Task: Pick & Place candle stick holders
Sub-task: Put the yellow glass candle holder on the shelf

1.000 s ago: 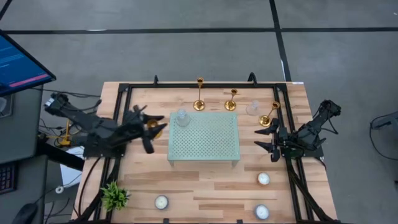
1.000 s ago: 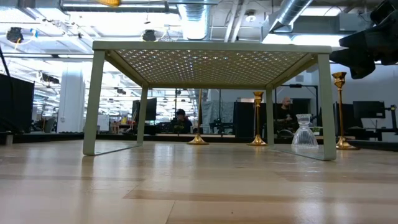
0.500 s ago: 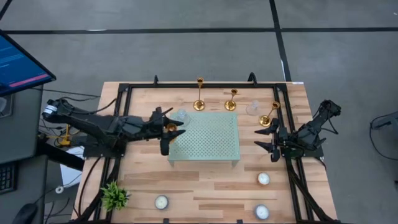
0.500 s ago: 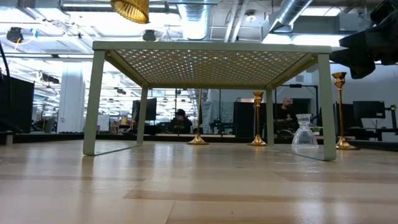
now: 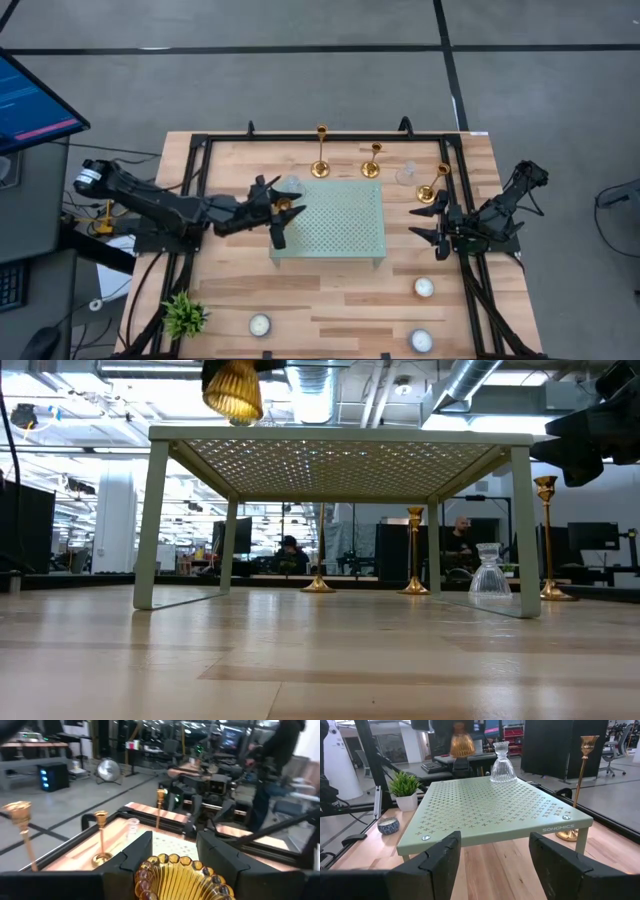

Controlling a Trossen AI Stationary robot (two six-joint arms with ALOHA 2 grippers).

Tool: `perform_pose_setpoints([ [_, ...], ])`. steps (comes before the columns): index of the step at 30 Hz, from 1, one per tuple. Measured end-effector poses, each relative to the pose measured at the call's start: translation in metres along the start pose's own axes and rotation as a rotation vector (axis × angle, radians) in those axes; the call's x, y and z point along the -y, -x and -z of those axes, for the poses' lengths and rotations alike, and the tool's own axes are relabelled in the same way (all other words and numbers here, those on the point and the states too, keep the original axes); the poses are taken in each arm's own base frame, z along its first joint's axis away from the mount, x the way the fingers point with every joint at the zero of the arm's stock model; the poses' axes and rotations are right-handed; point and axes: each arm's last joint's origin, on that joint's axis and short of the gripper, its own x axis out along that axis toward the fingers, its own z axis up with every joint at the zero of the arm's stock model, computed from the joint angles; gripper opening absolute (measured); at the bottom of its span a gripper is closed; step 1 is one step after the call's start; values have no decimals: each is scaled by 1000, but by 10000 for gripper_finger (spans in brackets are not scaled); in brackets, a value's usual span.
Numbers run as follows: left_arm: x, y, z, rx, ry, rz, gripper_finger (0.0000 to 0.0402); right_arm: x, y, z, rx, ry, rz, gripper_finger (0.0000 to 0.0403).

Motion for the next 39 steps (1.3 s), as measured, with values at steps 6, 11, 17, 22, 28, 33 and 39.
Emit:
perform_pose_setpoints([
  [6, -3, 3, 13, 0, 10, -51, 144, 0, 0, 0, 0, 0, 0, 226],
  [11, 1, -4, 27, -10, 2, -70, 144, 0, 0, 0, 0, 0, 0, 226],
  [17, 7, -13, 38, -10, 4, -74, 144, 0, 0, 0, -2, 2, 0, 226],
  [22, 8, -14, 40, -5, 7, -77, 144, 0, 0, 0, -3, 3, 1, 226],
  [28, 6, -16, 41, -6, 3, -85, 144, 0, 0, 0, -3, 4, 0, 226],
  [33, 6, -16, 41, -7, 1, -84, 144, 0, 0, 0, -3, 4, 1, 226],
  [39, 7, -24, 48, -10, 4, -84, 144, 0, 0, 0, -4, 5, 0, 226],
])
